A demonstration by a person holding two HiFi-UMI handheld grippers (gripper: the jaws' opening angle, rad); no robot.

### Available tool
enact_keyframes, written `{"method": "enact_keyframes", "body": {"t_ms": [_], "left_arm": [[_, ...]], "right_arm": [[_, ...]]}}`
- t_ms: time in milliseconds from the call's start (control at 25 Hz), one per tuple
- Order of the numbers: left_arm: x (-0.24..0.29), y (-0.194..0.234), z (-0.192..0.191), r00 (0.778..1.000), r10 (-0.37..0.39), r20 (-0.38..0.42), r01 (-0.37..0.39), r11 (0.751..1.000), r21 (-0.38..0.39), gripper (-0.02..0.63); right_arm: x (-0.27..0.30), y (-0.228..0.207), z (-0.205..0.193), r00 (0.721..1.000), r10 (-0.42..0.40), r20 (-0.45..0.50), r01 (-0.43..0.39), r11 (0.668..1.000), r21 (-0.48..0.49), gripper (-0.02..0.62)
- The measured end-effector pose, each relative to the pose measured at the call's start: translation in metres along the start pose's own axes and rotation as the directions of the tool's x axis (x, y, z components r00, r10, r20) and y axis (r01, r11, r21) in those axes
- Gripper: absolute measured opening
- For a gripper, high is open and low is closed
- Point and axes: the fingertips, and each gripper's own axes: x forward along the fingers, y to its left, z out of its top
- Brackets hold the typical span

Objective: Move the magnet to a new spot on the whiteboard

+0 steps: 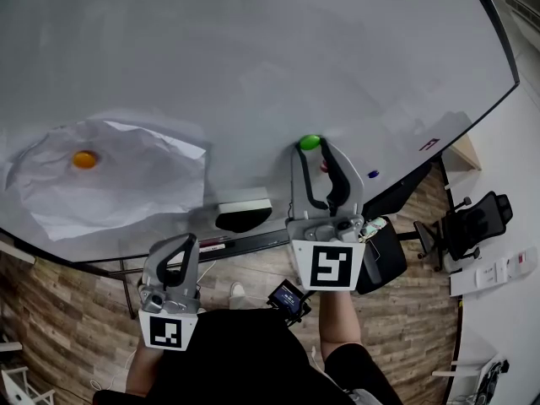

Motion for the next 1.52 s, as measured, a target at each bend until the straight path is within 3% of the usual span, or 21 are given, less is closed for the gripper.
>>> {"method": "enact_keyframes", "body": {"t_ms": [1520], "left_arm": [[-0.011, -0.019, 0.008, 1.0, -0.03, 0.001, 0.03, 1.0, -0.005, 0.002]], "right_arm": [[-0.031, 0.003, 0.021, 1.0, -0.004, 0.023, 0.004, 1.0, -0.016, 0.126]]}}
